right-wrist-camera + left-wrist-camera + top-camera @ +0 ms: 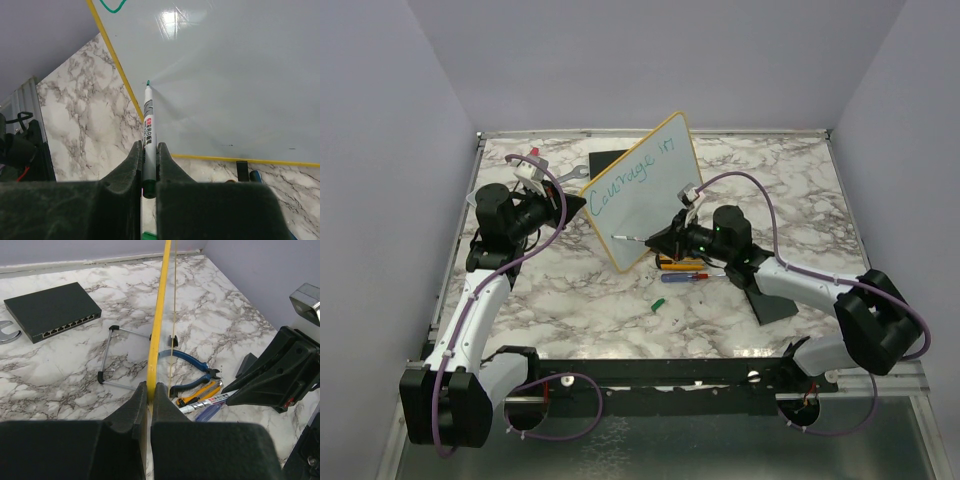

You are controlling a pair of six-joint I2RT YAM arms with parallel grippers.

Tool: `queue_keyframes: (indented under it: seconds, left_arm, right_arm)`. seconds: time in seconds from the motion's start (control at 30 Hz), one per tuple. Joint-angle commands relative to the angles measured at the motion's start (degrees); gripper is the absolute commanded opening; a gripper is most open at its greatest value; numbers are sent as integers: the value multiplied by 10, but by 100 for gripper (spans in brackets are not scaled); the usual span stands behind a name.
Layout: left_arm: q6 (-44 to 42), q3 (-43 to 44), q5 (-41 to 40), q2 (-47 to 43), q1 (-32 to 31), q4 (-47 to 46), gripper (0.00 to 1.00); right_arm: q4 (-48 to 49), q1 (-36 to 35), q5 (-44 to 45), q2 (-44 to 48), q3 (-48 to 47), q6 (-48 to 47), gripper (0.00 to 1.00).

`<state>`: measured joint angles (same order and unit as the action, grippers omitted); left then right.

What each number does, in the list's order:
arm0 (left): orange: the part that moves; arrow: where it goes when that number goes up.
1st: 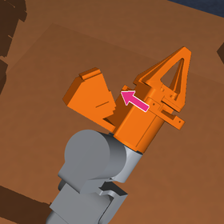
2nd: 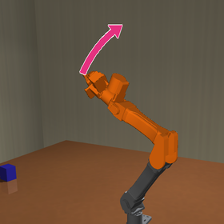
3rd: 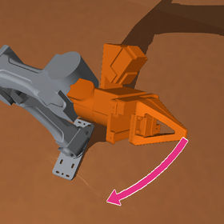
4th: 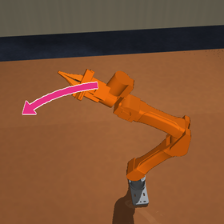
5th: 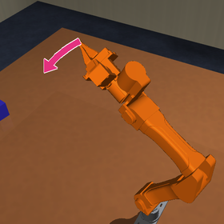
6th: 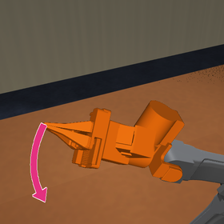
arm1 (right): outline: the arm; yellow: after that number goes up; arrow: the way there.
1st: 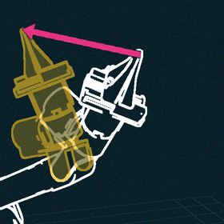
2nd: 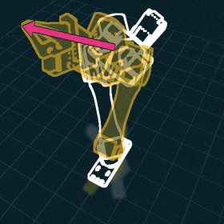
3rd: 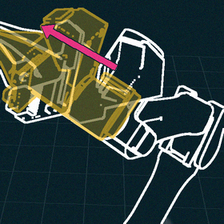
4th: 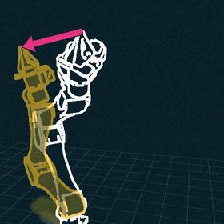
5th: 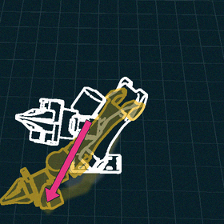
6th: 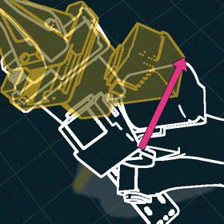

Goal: Write a sentence on the whiteboard

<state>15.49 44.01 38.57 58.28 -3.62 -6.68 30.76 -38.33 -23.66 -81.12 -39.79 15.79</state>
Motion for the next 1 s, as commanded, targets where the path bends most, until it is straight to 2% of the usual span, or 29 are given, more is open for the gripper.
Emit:
queue_keyframes:
  seconds: [0.0,0.37,0.73,0.97]
  left_arm:
    - [-5,-4,-3,-4,-1,-15,0]
    - [-5,-4,-2,-5,0,-14,0]
    - [-5,-3,-2,-4,-1,-15,0]
    - [-5,-2,-2,-4,-1,-15,0]
  right_arm:
    - [4,-5,57,2,-10,-13,1]
    - [0,-5,104,26,-7,-13,1]
    - [10,-5,40,11,-26,-16,1]
    - [7,-13,32,2,-29,-22,1]
